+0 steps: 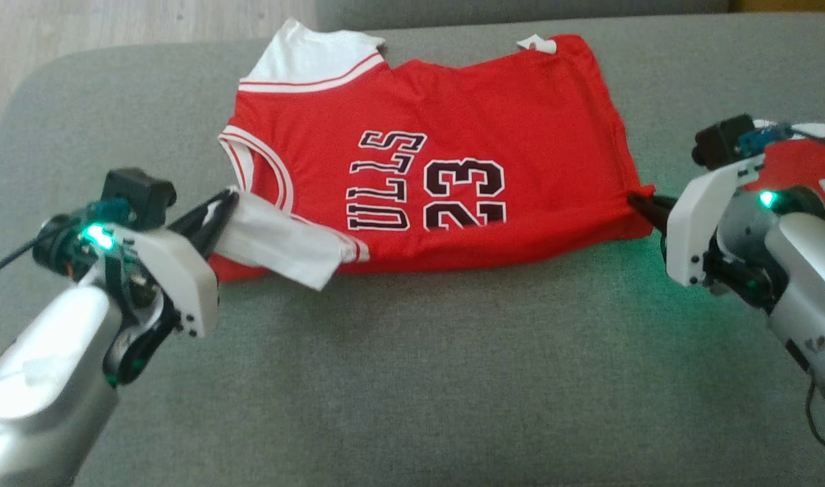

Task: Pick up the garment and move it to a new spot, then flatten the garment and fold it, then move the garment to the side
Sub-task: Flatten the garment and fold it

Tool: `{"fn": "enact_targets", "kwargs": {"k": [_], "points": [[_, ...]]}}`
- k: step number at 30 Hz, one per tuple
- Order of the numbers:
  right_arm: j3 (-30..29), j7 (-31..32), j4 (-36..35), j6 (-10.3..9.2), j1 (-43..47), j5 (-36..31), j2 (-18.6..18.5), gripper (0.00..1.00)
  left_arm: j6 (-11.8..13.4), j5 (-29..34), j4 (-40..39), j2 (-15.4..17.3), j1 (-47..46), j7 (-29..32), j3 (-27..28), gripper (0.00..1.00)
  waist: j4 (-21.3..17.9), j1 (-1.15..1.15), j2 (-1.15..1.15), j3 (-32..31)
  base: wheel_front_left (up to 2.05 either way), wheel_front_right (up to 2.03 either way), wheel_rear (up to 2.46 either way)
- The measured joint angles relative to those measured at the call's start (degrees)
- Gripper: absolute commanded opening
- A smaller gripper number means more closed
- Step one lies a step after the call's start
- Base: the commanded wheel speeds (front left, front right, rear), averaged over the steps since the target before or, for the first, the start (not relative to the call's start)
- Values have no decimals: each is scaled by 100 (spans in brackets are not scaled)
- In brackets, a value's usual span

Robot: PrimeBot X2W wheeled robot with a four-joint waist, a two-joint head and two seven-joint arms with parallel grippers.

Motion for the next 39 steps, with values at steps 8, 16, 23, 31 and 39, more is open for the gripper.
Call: {"fn": "enact_targets", "kwargs": {"k": [8,16,23,31,39], "points": [[2,-97,400,0,-281,-100,190,0,-123,221,824,-281,-657,-29,-159,0,-33,0,0,275,0,0,0],[104,-233,681,0,-573,-146,410,0,-192,374,1674,-634,-1256,-321,-230,0,-119,-1,0,482,0,0,0],[21,-872,1066,0,-920,-298,589,100,-44,591,2403,-977,-1729,-968,-219,100,-179,-1,0,607,0,0,0],[-502,-2452,1470,0,-1099,-296,912,100,414,750,2781,-1267,-1917,-2741,90,100,-129,-1,0,483,0,0,0],[-1318,-3689,1523,0,-728,-570,1139,100,905,968,1785,-1393,-1299,-3263,644,100,1,-2,0,87,0,0,0]]}}
